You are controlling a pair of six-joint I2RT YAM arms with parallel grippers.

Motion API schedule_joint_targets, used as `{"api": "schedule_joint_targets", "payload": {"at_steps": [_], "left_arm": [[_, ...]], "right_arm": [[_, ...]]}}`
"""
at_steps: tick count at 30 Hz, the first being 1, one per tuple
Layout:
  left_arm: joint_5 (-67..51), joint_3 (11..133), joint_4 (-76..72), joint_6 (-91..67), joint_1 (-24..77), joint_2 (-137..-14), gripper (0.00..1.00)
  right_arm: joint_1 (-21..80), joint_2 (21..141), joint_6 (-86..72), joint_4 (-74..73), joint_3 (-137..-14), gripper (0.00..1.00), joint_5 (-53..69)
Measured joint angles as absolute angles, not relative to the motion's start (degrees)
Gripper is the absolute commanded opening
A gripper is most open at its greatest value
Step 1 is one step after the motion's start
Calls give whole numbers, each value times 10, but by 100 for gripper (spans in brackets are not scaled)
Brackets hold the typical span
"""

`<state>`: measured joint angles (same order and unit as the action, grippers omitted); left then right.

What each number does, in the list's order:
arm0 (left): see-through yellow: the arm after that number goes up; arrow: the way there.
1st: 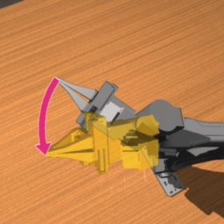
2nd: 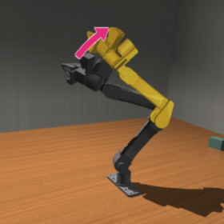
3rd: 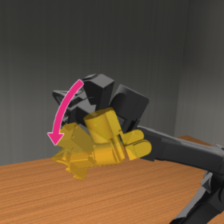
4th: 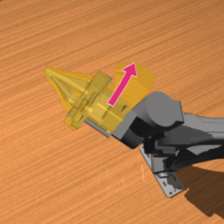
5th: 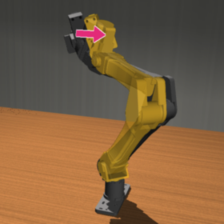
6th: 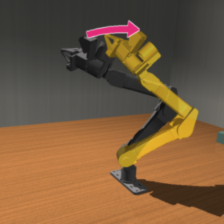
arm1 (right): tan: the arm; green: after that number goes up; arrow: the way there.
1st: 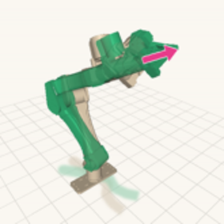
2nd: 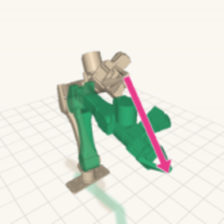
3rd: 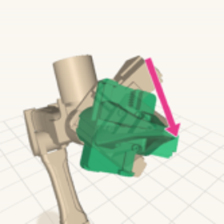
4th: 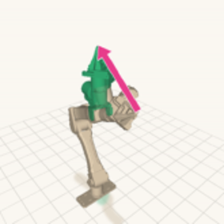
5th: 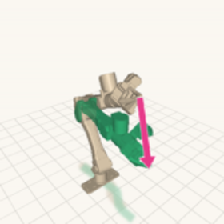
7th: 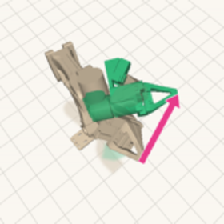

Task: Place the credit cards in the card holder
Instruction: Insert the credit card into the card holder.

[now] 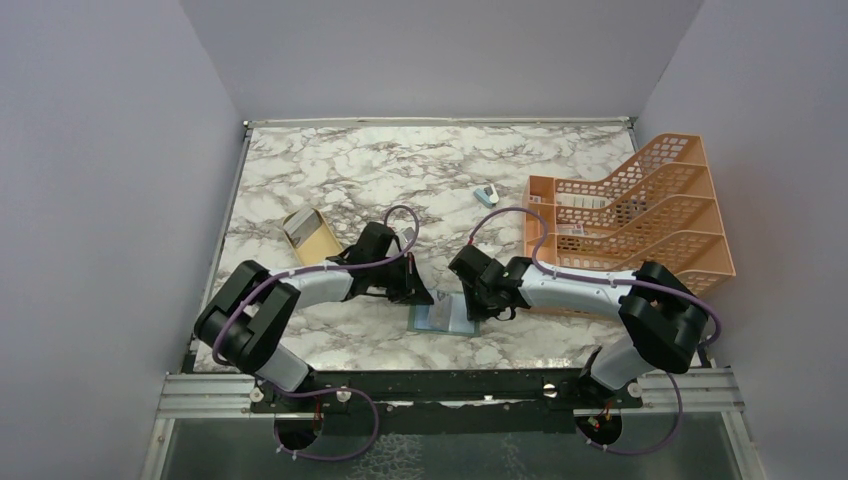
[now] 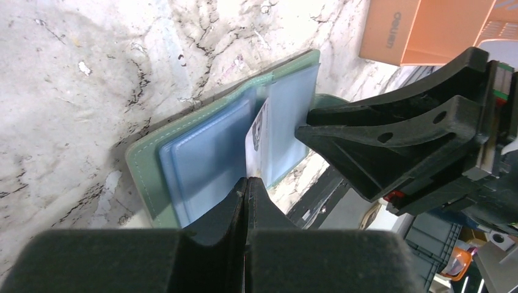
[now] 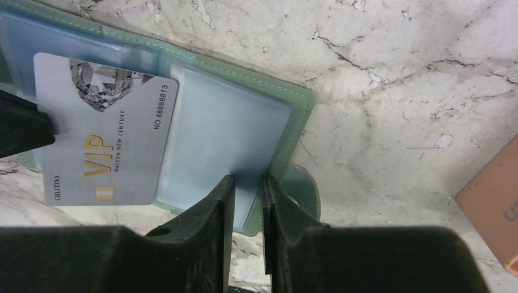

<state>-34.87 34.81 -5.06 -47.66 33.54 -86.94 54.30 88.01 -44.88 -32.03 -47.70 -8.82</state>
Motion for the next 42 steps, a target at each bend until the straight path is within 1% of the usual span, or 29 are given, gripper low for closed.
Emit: {"api": "schedule_joint_targets", "payload": {"at_steps": [9, 15, 36, 40, 42], "left_arm": [[-349, 343, -55, -472, 339, -894, 0], [-343, 343, -59, -472, 346, -899, 0], [-300, 343, -79, -489, 360, -901, 0], [-294, 343, -84, -492, 362, -902, 0], [-291, 343, -86, -494, 364, -904, 0]], "right_arm": [[543, 880, -452, -321, -477, 22, -88], [543, 877, -460, -321, -477, 27, -88], [543, 866, -473, -359, -483, 29, -130], [543, 866, -474, -347, -482, 28, -123], [543, 867, -477, -342, -481, 26, -123]]}}
